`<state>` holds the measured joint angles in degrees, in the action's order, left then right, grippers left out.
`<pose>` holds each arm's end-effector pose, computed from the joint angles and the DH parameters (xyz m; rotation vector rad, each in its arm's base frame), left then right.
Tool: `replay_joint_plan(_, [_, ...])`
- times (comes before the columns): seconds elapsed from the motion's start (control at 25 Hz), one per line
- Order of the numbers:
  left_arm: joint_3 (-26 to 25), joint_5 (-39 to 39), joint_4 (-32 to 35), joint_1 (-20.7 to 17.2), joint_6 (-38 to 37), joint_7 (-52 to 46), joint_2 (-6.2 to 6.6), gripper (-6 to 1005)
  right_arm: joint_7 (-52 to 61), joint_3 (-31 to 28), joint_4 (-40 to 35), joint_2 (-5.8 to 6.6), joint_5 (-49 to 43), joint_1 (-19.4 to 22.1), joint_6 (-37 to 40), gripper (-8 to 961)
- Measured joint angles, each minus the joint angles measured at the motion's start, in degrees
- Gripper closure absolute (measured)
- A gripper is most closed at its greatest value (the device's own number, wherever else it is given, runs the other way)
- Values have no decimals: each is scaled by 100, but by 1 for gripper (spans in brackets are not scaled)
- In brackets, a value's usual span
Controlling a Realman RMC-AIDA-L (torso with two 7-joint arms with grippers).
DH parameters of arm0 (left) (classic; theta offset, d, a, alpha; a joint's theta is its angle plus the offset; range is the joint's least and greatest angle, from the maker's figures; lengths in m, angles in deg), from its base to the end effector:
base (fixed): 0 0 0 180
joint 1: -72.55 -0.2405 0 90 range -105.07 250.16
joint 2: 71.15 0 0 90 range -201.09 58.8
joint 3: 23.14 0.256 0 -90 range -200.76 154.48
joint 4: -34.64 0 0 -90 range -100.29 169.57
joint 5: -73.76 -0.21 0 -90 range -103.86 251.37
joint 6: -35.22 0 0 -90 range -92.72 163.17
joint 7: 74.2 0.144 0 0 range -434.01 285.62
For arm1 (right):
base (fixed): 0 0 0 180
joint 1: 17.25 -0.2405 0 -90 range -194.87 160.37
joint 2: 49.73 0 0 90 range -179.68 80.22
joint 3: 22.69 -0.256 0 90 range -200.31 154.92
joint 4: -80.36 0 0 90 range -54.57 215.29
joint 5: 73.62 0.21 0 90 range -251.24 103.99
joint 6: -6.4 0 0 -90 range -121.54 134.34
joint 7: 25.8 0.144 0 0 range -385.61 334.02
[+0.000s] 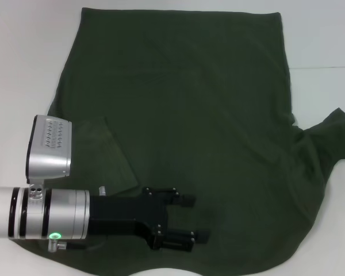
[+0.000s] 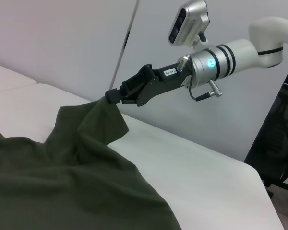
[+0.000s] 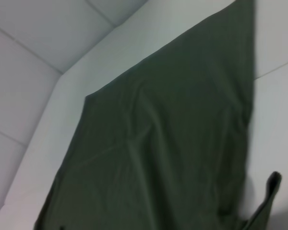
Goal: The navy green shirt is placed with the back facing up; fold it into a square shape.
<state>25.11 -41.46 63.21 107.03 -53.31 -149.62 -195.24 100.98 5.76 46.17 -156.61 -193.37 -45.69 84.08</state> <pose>-0.2234 0.3023 -0.0784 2.9877 0.6012 0.7524 0.3498 0.3536 0.1065 -1.9388 1.6862 0.7159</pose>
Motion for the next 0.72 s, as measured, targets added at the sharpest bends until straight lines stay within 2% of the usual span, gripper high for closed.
replay_joint_plan(0.12, [0, 0, 0, 7, 4, -13, 0, 152, 1, 52, 0, -63, 0, -117, 49, 906])
replay_joint_plan(0.4, [-10, 0, 105, 19, 33, -125, 8, 152, 118, 199, 117, -304, 1, -642, -65, 903])
replay_joint_plan(0.6, [-90, 0, 149, 18, 49, -161, 11, 152, 206, 256, 230, -665, 22, -1044, -444, 900])
replay_joint_plan(0.64, [-101, 0, 150, 18, 49, -160, 13, 152, 207, 260, 286, -806, 33, -1171, -618, 899])
replay_joint_plan(0.68, [-114, 0, 150, 17, 49, -159, 14, 152, 207, 260, 286, -806, 33, -1171, -618, 899])
replay_joint_plan(0.72, [-127, 0, 150, 14, 49, -157, 16, 152, 200, 261, 334, -857, 38, -1232, -711, 898])
